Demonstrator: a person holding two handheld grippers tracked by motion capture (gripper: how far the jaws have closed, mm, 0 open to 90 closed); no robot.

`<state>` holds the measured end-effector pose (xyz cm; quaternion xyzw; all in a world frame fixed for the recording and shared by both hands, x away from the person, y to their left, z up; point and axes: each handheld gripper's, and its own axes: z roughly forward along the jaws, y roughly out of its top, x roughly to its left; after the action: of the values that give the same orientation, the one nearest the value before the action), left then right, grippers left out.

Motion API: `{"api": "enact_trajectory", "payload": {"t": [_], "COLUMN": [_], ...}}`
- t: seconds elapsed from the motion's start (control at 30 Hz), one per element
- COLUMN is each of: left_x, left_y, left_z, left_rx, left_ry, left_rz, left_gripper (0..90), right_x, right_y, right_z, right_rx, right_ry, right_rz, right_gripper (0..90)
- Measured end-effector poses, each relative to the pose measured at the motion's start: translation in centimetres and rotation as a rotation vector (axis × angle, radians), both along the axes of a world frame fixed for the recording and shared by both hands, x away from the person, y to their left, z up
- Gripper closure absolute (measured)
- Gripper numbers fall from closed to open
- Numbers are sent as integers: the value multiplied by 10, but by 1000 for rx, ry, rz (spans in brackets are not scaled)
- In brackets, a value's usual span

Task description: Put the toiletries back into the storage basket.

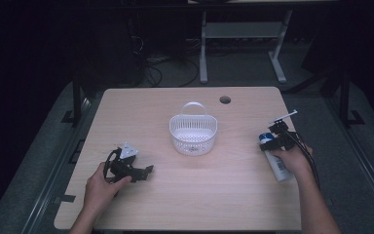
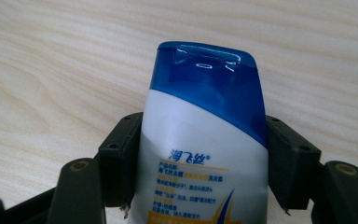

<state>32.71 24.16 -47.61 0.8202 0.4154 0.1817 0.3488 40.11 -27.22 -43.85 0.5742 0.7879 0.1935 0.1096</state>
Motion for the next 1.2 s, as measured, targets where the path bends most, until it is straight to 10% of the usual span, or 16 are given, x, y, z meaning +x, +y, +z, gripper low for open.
{"api": "enact_trajectory", "payload": {"t": [0.53, 1.2], "left_x": [0, 0], "left_y": [0, 0], "left_z": [0, 0], "left_rx": [2, 1], "left_ry": [-2, -4], "left_rz": [0, -1], "left_gripper": [127, 126], "right_x": [-22, -69], "right_y": [-7, -27], "right_z": [33, 51], "right_rx": [79, 221], "right_ry": [-152, -475], "right_rz": [-9, -28], "right_gripper": [361, 365]}}
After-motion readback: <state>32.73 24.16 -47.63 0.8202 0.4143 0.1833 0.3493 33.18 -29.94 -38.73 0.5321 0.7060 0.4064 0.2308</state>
